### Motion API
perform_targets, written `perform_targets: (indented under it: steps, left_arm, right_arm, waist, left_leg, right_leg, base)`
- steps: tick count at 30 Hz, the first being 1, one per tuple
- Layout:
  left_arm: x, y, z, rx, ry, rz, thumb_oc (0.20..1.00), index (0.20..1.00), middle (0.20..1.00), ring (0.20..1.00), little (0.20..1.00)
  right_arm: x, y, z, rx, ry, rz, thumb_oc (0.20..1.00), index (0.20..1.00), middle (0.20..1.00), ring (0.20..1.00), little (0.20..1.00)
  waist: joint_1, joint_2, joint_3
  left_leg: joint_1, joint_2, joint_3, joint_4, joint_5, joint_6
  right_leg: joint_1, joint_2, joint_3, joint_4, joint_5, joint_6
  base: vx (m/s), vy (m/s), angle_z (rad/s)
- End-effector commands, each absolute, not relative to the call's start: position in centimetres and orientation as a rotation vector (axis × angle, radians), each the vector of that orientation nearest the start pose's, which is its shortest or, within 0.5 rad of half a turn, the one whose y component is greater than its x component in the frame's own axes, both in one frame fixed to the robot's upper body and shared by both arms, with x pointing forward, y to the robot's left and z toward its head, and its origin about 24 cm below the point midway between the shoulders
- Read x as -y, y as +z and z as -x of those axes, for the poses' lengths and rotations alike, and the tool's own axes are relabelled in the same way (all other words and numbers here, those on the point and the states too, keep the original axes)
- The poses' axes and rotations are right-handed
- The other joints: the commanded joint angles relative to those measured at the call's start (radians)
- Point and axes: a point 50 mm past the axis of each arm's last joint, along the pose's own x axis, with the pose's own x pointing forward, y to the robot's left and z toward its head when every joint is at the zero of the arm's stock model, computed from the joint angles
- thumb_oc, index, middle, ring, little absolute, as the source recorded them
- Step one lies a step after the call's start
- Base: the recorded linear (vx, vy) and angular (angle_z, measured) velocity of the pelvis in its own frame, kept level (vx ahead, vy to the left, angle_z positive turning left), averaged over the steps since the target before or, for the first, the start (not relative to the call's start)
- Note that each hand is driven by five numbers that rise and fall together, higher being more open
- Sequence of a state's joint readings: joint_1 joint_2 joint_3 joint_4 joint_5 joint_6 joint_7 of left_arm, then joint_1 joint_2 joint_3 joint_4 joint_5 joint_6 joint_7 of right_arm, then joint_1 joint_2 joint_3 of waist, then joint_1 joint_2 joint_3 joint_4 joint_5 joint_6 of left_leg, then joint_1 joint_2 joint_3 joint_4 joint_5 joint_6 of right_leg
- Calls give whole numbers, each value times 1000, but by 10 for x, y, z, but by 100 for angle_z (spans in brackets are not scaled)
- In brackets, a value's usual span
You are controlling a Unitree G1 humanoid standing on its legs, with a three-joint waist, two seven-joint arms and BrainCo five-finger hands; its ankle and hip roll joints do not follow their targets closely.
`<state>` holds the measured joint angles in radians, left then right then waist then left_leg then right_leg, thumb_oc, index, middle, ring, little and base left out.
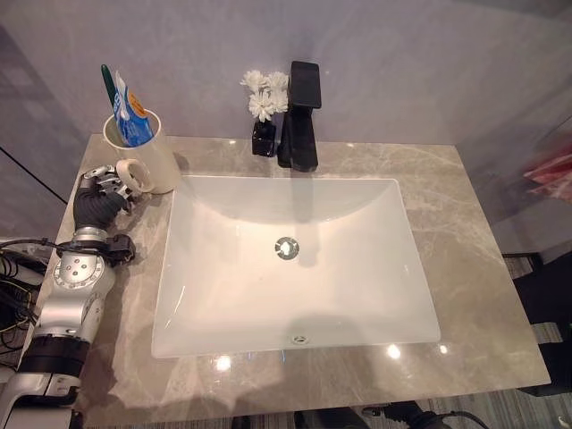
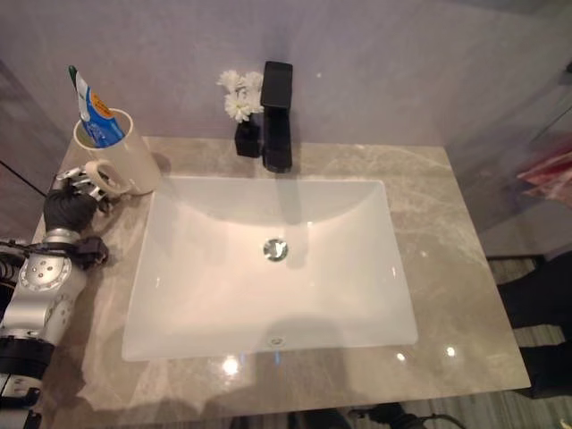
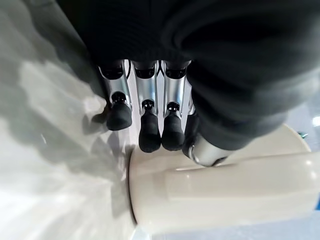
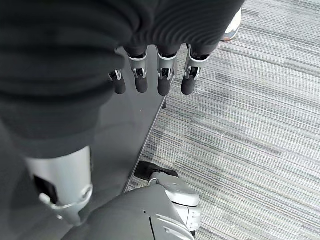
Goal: Put brush and paste in cup on sink, flatten towel.
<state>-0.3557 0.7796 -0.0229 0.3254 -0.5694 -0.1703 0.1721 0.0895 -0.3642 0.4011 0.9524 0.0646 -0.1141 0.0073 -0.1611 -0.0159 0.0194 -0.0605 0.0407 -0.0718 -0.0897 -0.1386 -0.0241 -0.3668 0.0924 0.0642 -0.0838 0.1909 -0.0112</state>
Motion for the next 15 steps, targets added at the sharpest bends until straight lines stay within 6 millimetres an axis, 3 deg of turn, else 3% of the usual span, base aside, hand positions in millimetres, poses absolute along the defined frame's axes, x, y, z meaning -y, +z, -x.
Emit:
perform_targets:
  steps: [1,15]
  left_arm:
    - [-303,179,-313,345,249,-224,200,200,200,200,200]
    - [-293,189,-328,358,230,-223,200,200,200,200,200]
  right_arm:
    - [249,-130,-127,-919,143,458,1000,1000,1000,1000,1000]
    - [247,-129,-129,-906,147,457,1000,1000,1000,1000,1000]
  waist:
    - [-11,27,37]
    - [-32,40,27]
  left_leg:
    - [81,11,-29,2,88,-6]
    - [76,18,-25,2,104,-15]
  right_leg:
    - [-37,-13,-26,42,-40,111]
    - [-51,-9,-18,40,-44,110]
  base:
    - [0,0,0]
    - [7,0,0]
